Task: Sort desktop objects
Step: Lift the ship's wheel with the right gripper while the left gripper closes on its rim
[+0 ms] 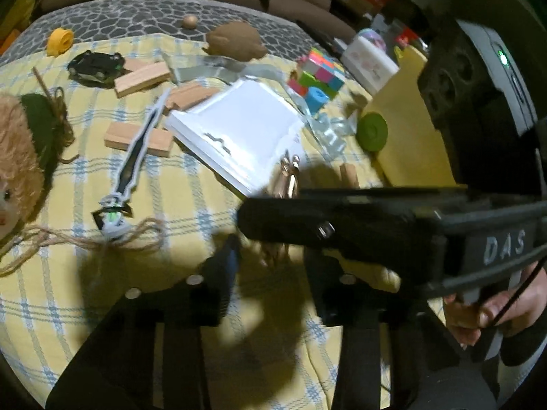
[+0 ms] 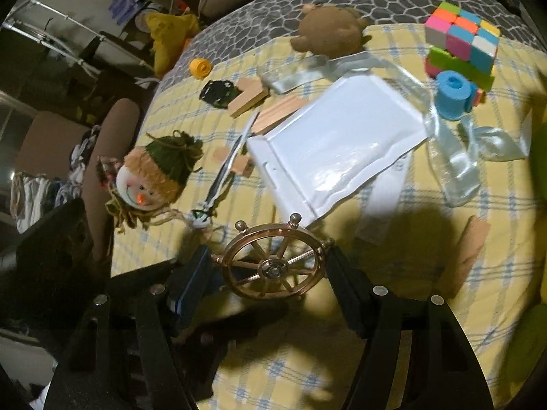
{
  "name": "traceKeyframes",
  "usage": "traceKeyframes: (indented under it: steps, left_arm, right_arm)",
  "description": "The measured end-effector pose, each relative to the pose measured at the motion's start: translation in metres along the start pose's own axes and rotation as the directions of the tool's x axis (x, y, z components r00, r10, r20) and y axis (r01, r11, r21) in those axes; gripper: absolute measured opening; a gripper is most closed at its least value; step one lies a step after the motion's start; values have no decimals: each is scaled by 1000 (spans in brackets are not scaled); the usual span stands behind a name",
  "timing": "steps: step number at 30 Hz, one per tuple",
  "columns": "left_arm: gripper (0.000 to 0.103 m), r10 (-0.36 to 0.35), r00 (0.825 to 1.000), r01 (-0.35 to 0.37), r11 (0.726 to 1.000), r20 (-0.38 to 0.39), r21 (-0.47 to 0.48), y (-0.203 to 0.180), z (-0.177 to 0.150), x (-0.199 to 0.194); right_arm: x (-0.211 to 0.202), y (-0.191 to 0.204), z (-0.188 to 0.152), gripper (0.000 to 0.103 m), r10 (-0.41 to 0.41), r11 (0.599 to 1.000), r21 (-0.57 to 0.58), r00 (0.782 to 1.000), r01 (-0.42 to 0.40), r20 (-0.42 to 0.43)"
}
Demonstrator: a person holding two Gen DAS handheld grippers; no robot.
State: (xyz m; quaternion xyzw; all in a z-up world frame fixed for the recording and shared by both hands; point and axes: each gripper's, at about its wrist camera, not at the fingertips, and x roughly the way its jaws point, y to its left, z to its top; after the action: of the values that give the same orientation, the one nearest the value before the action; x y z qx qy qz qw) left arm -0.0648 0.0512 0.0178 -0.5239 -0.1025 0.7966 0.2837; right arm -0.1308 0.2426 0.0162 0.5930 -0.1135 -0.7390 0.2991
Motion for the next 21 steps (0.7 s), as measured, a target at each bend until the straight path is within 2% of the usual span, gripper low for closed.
traceKeyframes:
  steps: [1, 5, 7, 12, 13, 14, 15, 21]
  left_arm:
    - [31, -1, 1000, 1, 1000, 6, -2, 1, 0, -1]
    - [13, -30, 999, 30, 1000, 26, 7, 1, 3, -2]
    - [12, -16, 999, 15, 999, 37, 29, -5, 3, -5]
    - [8, 10, 995, -18, 996, 99, 85, -22, 6, -22]
    - [8, 15, 994, -25, 996, 109, 86, -23, 6, -26]
    - [5, 32, 992, -43, 995, 125, 91, -24, 7, -29]
    - [5, 67, 988, -83, 990, 138, 113, -27, 8, -32]
    - [5, 179, 975, -203, 960, 134, 196, -34, 6, -25]
  right_arm:
    - [-1, 2, -1, 70, 12, 1000, -3, 1000, -12, 0]
    - [-7, 10, -3, 70, 26, 999, -24, 1000, -26, 7]
    - [-12, 13, -3, 70, 30, 999, -29, 999, -29, 16]
    - [-27, 11, 0, 70, 106, 994, -3, 993, -106, 50]
    - [-30, 11, 0, 66, 132, 991, 7, 990, -133, 58]
    - [-31, 10, 1, 62, 153, 988, 16, 986, -154, 61]
    - [-33, 10, 2, 63, 169, 985, 28, 983, -171, 65]
    - [-31, 2, 1, 64, 175, 981, 71, 983, -179, 57]
